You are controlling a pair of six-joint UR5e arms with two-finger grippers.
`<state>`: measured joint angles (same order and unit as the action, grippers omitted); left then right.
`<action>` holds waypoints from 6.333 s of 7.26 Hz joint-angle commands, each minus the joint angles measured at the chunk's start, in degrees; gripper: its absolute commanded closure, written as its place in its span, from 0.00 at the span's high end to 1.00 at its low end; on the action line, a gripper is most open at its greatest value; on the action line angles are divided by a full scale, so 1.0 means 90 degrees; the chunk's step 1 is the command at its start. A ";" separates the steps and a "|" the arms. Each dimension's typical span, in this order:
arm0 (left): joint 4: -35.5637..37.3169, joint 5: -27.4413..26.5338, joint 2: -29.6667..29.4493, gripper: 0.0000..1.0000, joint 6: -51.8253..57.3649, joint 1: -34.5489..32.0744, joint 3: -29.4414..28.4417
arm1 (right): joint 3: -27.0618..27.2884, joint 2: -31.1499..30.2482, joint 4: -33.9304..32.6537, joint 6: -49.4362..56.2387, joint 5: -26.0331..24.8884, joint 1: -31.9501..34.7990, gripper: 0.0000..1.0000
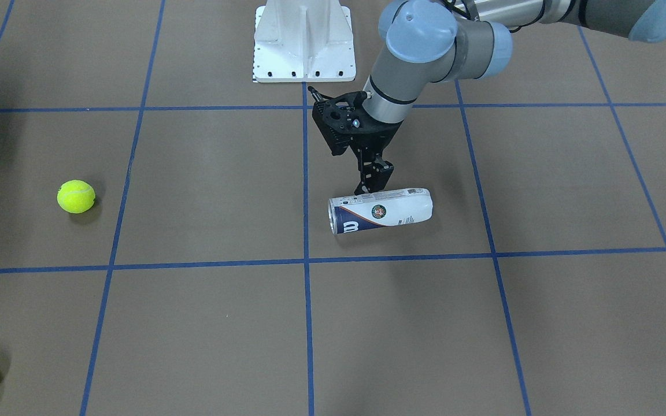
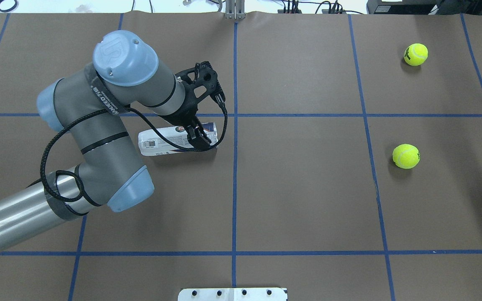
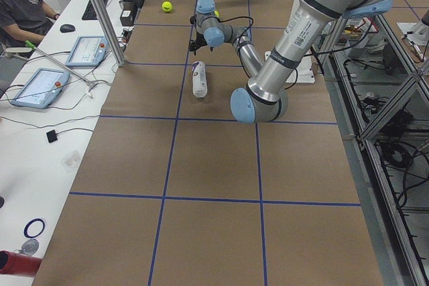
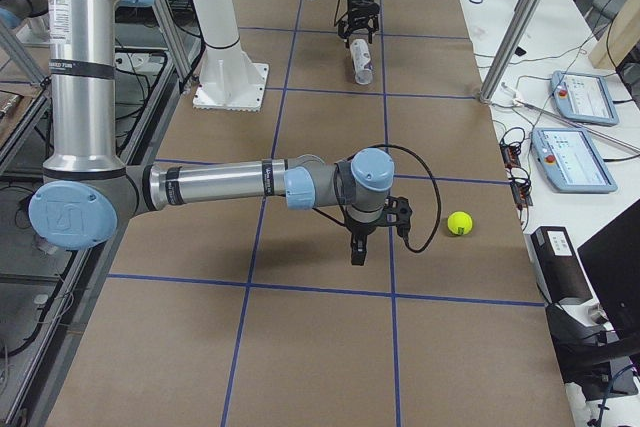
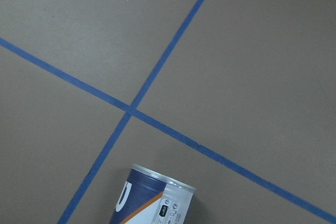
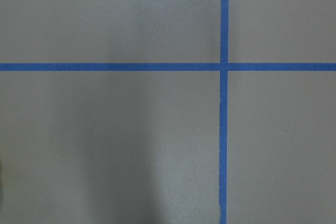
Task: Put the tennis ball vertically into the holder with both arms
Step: 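Reach the left gripper down to the clear tube lying on its side, then close the left gripper on the tube's open end, then lift the tube upright with the left gripper while the right arm reaches out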
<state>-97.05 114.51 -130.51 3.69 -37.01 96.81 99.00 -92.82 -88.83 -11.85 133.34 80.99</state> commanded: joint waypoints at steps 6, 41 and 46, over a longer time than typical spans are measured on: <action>0.0325 -0.1317 -0.0704 0.99 0.1387 0.0558 -0.1146 | -0.0004 0.0000 0.0006 -0.0001 -0.0001 -0.0093 0.99; -0.9514 -0.5268 0.0302 0.73 -0.2832 0.1425 -0.2024 | 0.1040 -0.0088 0.1452 -0.2069 0.0097 -0.2092 0.99; -0.9870 -0.5380 0.0282 0.73 -0.2841 0.1603 -0.2065 | 0.0602 0.0585 0.1471 -0.3683 -0.1270 -0.3520 0.99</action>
<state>-185.35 66.14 -127.95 -21.87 -22.67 78.23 105.94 -88.78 -75.62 -43.87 123.70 50.73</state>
